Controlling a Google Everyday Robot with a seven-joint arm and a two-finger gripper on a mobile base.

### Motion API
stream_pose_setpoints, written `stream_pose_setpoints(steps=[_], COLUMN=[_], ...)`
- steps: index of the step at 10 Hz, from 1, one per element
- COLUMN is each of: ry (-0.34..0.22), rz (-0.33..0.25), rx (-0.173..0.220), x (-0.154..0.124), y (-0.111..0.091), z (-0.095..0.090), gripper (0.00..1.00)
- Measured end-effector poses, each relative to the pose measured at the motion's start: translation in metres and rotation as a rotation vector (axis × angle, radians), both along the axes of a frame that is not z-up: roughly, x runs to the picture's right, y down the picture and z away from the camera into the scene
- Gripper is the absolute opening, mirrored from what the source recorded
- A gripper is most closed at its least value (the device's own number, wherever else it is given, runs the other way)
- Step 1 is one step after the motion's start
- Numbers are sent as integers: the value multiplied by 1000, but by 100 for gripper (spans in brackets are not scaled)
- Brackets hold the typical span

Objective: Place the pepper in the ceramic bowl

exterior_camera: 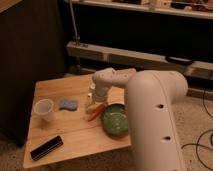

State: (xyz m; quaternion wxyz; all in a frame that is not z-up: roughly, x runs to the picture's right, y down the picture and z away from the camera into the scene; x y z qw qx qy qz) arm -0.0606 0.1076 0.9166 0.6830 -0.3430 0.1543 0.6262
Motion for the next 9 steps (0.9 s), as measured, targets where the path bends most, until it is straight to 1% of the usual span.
stream_pose_setpoints(steps=[1,2,4,5,6,8,9], ry=[0,1,17,22,24,20,14], rz=[-8,-12,-7,-4,-1,-3,-5], rx=[-10,-20,-39,-44,-42,-44,-45], x=[-3,-4,-2,-2,-2,-3,-8], y=[1,2,2,2,1,0,0], z=[1,1,3,3,2,0,0], gripper=[75,66,43,37,23,4,0])
